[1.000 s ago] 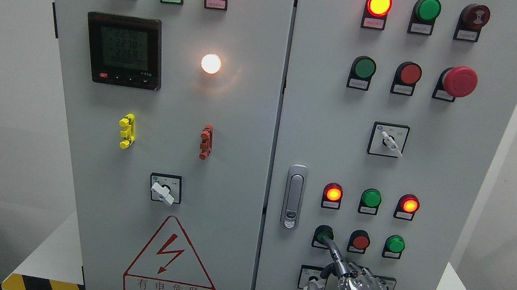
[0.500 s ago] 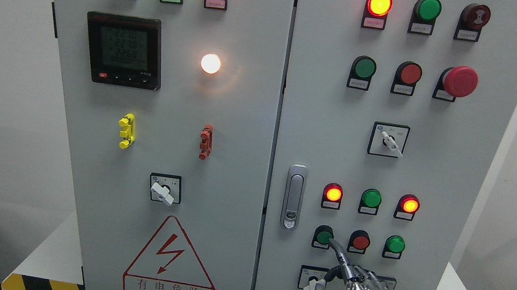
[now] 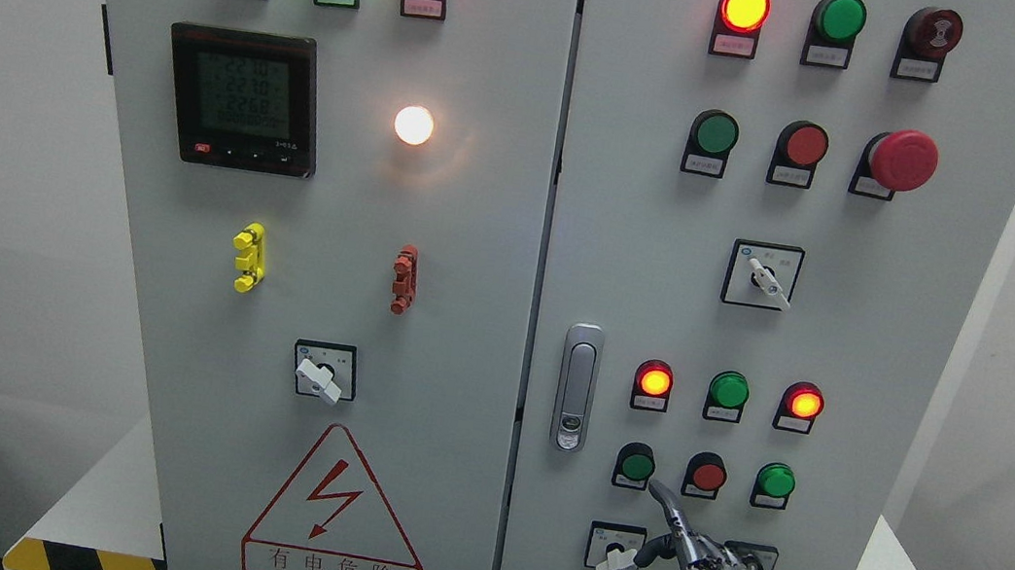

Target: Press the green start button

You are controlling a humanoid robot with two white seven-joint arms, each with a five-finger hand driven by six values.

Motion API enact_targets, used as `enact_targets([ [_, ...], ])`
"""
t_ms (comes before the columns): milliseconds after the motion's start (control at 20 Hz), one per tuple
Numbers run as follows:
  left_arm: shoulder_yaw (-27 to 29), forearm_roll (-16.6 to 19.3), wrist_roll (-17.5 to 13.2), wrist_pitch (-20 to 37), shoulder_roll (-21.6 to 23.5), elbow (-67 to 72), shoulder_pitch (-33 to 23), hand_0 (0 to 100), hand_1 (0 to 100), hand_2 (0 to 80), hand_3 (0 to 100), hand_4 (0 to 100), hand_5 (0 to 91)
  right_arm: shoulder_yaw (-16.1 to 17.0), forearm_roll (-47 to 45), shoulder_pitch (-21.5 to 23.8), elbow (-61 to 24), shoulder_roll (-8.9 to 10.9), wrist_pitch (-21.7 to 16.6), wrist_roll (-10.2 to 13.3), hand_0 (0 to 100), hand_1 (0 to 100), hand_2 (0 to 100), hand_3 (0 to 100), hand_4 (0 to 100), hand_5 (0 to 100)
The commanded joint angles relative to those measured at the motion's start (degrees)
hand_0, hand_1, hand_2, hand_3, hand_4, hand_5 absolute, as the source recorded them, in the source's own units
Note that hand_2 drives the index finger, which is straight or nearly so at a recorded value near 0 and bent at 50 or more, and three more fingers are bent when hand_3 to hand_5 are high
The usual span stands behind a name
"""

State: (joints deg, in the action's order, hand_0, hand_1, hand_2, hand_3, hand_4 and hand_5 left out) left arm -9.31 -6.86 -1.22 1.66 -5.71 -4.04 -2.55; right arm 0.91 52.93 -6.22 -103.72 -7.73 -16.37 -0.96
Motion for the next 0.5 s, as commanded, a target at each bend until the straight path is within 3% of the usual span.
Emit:
enact_targets([
  [0, 0.0, 0.0, 0.0, 0.0, 0.0, 0.0, 0.0, 12, 56, 0.0, 0, 0, 0.0, 0.6, -6.2, 2.7, -3.8, -0.01, 0.7, -1.2, 87, 44, 0, 58, 50, 31],
  [450, 0.0, 0.0, 0.0, 0.0, 0.0, 0.0, 0.0, 12, 56, 0.0, 0, 0, 0.0, 0.4, -16.2, 5.8, -6.2, -0.01, 3.2, -1.9, 84, 41, 0, 51, 43, 22],
])
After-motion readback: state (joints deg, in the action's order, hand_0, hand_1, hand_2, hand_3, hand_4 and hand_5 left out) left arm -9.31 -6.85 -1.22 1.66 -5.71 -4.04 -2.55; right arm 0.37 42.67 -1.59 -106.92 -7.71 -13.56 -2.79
